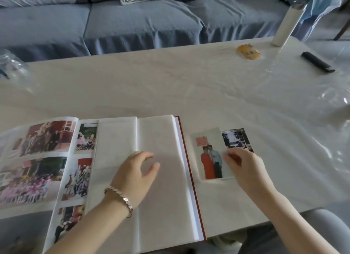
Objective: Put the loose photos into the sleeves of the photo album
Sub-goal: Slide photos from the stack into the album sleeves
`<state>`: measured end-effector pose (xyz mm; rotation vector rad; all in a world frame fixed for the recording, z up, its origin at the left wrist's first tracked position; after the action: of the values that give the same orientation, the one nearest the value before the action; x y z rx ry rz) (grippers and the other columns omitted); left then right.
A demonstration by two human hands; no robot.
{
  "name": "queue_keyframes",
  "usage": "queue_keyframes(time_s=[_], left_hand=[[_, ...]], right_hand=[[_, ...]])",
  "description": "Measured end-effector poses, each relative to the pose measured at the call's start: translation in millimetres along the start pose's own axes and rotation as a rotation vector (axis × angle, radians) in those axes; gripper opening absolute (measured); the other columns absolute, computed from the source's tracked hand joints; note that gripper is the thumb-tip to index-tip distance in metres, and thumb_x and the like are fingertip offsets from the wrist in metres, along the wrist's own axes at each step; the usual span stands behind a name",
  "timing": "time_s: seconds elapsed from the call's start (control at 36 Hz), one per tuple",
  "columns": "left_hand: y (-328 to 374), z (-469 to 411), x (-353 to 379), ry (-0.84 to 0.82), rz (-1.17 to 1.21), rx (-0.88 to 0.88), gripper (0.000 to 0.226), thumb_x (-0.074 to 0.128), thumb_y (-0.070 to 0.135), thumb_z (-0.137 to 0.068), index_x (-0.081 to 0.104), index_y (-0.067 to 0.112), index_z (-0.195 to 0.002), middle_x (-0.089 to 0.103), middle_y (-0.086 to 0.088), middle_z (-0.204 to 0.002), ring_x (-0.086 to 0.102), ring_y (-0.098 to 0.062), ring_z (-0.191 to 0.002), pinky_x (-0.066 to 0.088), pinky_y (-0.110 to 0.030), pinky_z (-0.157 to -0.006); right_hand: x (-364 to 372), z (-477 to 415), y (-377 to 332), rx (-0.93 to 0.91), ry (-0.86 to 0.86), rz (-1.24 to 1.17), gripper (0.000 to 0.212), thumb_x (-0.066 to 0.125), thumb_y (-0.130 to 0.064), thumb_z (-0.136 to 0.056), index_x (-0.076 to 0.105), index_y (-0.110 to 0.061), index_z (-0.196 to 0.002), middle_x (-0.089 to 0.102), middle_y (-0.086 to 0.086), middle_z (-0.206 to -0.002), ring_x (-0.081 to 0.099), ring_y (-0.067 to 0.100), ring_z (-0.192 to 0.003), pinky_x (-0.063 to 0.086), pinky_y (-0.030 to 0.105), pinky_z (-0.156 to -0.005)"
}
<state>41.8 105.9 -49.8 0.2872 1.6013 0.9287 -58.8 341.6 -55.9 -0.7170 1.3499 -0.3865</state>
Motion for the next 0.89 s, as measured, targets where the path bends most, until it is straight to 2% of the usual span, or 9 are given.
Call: queue_keyframes(time_s=[0.11,0.17,0.31,0.39,0.47,0.56,0.67,0.78,0.89], left_hand=[[16,1,13,-0.153,0.52,-0.24,0.023,0.07,0.035,-0.079,0.059,0.022,-0.095,0.069,0.012,-0.08,0.067,-0.002,-0.07,0.053,-0.017,-0.065],[19,0,13,-0.155,0.55,-0.246,0.004,0.064,0.023,-0.084,0.064,0.02,-0.087,0.072,0.007,-0.073,0.069,-0.007,-0.068,0.055,-0.022,-0.058],[15,-1,1,-0.123,0.499,-0.199,0.014,0.057,0.015,-0.089,0.066,0.017,-0.079,0.072,0.008,-0.069,0.068,-0.005,-0.064,0.052,-0.016,-0.055],[4,-5,-7,-0.015,0.317,-0.15,0.023,0.047,0.022,-0.095,0.062,0.02,-0.078,0.068,0.008,-0.072,0.065,0.0,-0.064,0.054,-0.018,-0.063],[-13,-17,-15,0.054,-0.095,-0.015,0.028,0.042,0.025,-0.098,0.06,0.01,-0.114,0.063,-0.005,-0.117,0.057,-0.012,-0.107,0.043,-0.022,-0.094],[-35,-33,-13,-0.01,-0.41,-0.024,0.054,0.033,0.036,-0.099,0.024,0.012,-0.146,0.016,-0.004,-0.156,0.013,-0.016,-0.143,0.012,-0.028,-0.115],[-62,-45,-9,-0.12,-0.635,-0.215,0.078,0.019,0.063,-0.092,-0.012,0.018,-0.148,-0.022,-0.002,-0.154,-0.019,-0.017,-0.142,-0.011,-0.035,-0.114],[-72,-45,-11,-0.123,-0.683,-0.301,0.086,0.015,0.071,-0.087,-0.019,0.018,-0.146,-0.028,-0.002,-0.152,-0.026,-0.017,-0.14,-0.01,-0.042,-0.116],[-76,-42,-15,-0.111,-0.664,-0.306,0.083,0.015,0.067,-0.089,-0.019,0.017,-0.145,-0.029,-0.003,-0.151,-0.027,-0.019,-0.139,-0.015,-0.039,-0.114]], right_hand=[[4,22,-39,-0.113,-0.097,-0.309,0.014,0.058,-0.017,-0.088,0.06,-0.031,-0.084,0.062,-0.019,-0.078,0.058,-0.01,-0.074,0.046,0.007,-0.056],[13,28,-50,-0.137,-0.174,-0.309,0.013,0.058,-0.019,-0.087,0.059,-0.033,-0.086,0.062,-0.02,-0.078,0.058,-0.013,-0.075,0.046,0.007,-0.058],[32,32,-59,-0.099,-0.252,-0.363,0.011,0.058,-0.017,-0.088,0.057,-0.028,-0.09,0.06,-0.018,-0.073,0.056,-0.014,-0.058,0.042,0.006,-0.05],[41,30,-59,-0.047,-0.264,-0.432,0.008,0.058,-0.015,-0.088,0.059,-0.024,-0.089,0.063,-0.014,-0.074,0.059,-0.008,-0.056,0.044,0.009,-0.046],[48,28,-61,-0.007,-0.244,-0.511,0.013,0.057,-0.013,-0.088,0.06,-0.025,-0.085,0.065,-0.013,-0.072,0.062,0.0,-0.055,0.047,0.013,-0.045],[55,27,-66,0.014,-0.22,-0.574,0.022,0.057,-0.009,-0.088,0.058,-0.029,-0.079,0.065,-0.011,-0.071,0.061,0.0,-0.054,0.048,0.013,-0.045],[62,25,-72,0.024,-0.215,-0.592,0.023,0.056,-0.009,-0.089,0.059,-0.029,-0.078,0.066,-0.01,-0.07,0.062,0.002,-0.055,0.048,0.014,-0.045],[71,21,-75,0.035,-0.224,-0.568,0.021,0.057,-0.014,-0.09,0.062,-0.031,-0.077,0.069,-0.009,-0.064,0.064,0.015,-0.058,0.053,0.023,-0.048],[81,17,-78,0.056,-0.228,-0.555,0.017,0.057,-0.015,-0.09,0.061,-0.028,-0.079,0.068,-0.008,-0.072,0.063,0.011,-0.056,0.051,0.019,-0.046]])
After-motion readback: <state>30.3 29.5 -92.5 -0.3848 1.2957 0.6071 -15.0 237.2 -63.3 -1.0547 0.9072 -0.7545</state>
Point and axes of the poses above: each hand's wrist, its own z-axis away from the middle knuckle, its own x-axis out of the palm, y = z × x, the point moved 4 cm from there along -z, towards the middle knuckle
